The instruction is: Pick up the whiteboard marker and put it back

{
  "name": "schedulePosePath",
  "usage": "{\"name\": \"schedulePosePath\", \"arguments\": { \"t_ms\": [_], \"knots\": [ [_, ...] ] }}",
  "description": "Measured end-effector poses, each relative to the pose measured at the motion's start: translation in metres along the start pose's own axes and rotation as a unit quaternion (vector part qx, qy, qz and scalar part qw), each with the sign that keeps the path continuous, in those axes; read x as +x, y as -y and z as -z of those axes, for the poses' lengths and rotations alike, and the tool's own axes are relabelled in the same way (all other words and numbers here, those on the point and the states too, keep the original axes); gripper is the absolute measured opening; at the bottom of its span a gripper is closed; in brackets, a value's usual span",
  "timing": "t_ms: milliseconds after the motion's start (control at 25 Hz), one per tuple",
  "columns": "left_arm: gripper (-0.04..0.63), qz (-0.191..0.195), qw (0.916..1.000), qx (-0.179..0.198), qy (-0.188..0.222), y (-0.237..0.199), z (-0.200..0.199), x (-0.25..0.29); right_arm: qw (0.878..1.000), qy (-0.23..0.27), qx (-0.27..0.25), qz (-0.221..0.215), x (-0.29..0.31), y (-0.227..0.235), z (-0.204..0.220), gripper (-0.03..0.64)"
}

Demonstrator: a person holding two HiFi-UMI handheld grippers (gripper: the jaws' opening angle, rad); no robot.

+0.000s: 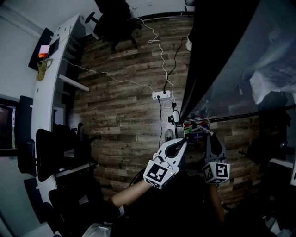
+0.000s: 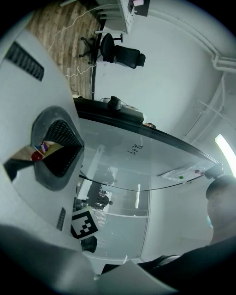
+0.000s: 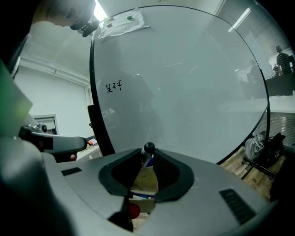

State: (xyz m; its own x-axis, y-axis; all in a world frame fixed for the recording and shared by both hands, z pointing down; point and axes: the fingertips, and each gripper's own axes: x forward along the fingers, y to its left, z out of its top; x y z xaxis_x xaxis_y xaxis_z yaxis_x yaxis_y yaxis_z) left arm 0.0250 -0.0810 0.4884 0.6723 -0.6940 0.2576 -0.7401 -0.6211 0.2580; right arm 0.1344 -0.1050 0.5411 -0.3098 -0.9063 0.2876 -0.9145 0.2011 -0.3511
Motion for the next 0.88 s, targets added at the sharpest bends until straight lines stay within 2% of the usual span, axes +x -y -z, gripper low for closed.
{"name": "schedulePosePath", "arguments": {
  "t_ms": [440, 880],
  "knots": [
    [0.008, -0.003, 0.9999, -0.006, 0.008, 0.002, -0.003, -0.005, 1.000, 0.006, -0.003, -0.008, -0.003, -0.004, -0.003, 0.083],
    [0.008, -0.002, 0.9999, 0.004, 0.014, 0.006, -0.004, -0.007, 1.000, 0.014, -0.011, -0.010, -0.011, -0.006, -0.007, 0.080]
  ]
}}
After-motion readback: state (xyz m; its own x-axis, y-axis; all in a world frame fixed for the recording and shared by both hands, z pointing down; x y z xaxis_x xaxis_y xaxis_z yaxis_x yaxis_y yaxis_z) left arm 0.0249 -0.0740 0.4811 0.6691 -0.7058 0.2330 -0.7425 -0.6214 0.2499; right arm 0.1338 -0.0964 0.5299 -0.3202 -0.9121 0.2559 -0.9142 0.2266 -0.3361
